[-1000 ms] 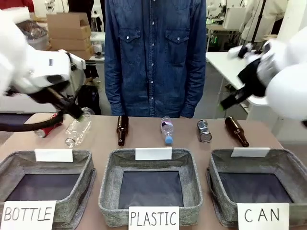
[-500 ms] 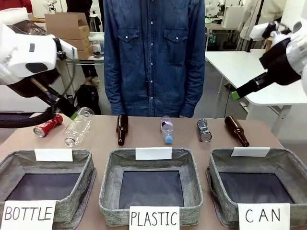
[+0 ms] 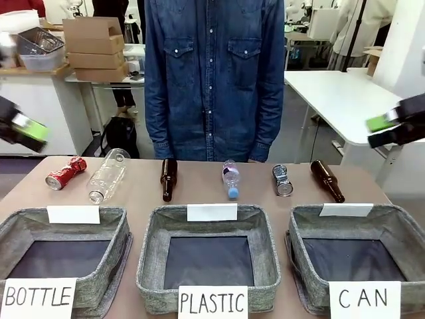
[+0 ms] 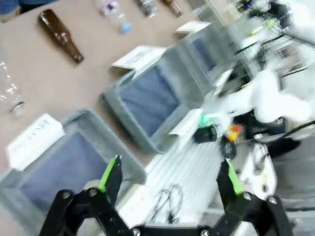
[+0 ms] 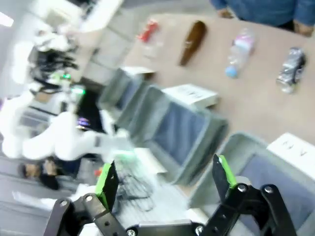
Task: Sort the can waste into the basket.
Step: Pick up the can waste from the table and place it in the right Fabric basket.
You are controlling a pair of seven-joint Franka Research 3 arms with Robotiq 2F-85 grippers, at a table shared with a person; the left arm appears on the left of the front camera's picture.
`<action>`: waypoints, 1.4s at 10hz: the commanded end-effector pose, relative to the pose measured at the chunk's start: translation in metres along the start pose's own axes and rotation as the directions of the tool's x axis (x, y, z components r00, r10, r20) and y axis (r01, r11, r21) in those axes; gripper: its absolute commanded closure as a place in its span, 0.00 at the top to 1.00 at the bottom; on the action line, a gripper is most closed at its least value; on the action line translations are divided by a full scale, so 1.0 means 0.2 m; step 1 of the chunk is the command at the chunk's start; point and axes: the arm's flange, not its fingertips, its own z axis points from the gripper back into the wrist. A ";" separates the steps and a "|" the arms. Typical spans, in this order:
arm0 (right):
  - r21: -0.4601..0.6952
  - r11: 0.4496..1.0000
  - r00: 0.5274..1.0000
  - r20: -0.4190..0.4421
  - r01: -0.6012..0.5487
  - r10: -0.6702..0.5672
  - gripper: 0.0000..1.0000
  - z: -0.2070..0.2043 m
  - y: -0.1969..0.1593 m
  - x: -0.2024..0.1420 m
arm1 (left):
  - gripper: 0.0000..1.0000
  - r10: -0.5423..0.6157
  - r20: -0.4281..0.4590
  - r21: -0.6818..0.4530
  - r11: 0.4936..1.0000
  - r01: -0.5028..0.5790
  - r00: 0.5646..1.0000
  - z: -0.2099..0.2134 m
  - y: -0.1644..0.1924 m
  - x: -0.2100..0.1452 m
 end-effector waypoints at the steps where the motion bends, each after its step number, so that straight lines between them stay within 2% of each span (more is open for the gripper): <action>1: 0.142 0.947 0.949 0.090 0.288 -0.302 1.00 0.12 -0.21 -0.01 | 1.00 0.155 0.227 -0.136 0.983 -0.126 0.961 0.18 0.09 -0.11; 2: 0.151 0.929 0.917 0.167 0.338 -0.361 1.00 0.18 -0.28 -0.06 | 1.00 0.188 0.337 -0.188 0.974 -0.130 0.923 0.28 0.15 -0.20; 4: 0.161 0.919 0.859 0.328 0.360 -0.394 1.00 0.31 -0.36 -0.19 | 1.00 0.256 0.436 -0.248 0.956 -0.158 0.862 0.36 0.28 -0.32; 5: 0.125 0.913 0.824 0.395 0.388 -0.405 1.00 0.34 -0.37 -0.23 | 1.00 0.236 0.400 -0.243 0.959 -0.146 0.885 0.31 0.33 -0.32; 6: -0.036 0.902 0.785 0.507 0.430 -0.354 1.00 0.34 -0.33 -0.25 | 1.00 0.211 0.250 -0.110 0.976 -0.189 0.945 0.21 0.36 -0.27; 7: 0.167 0.898 0.840 0.317 0.408 -0.441 1.00 0.45 -0.45 -0.15 | 1.00 0.198 0.062 0.122 0.971 -0.205 0.978 0.08 0.36 -0.20; 8: 0.167 0.898 0.840 0.317 0.408 -0.441 1.00 0.45 -0.45 -0.15 | 1.00 0.272 0.380 -0.216 0.955 -0.201 0.884 0.34 0.35 -0.36; 12: 0.155 0.886 0.830 0.309 0.437 -0.464 1.00 0.43 -0.43 -0.18 | 1.00 0.272 0.380 -0.216 0.955 -0.201 0.884 0.34 0.35 -0.36; 14: -0.083 0.911 0.890 0.267 0.405 -0.371 1.00 0.31 -0.36 0.01 | 1.00 0.272 0.380 -0.216 0.955 -0.201 0.884 0.34 0.35 -0.36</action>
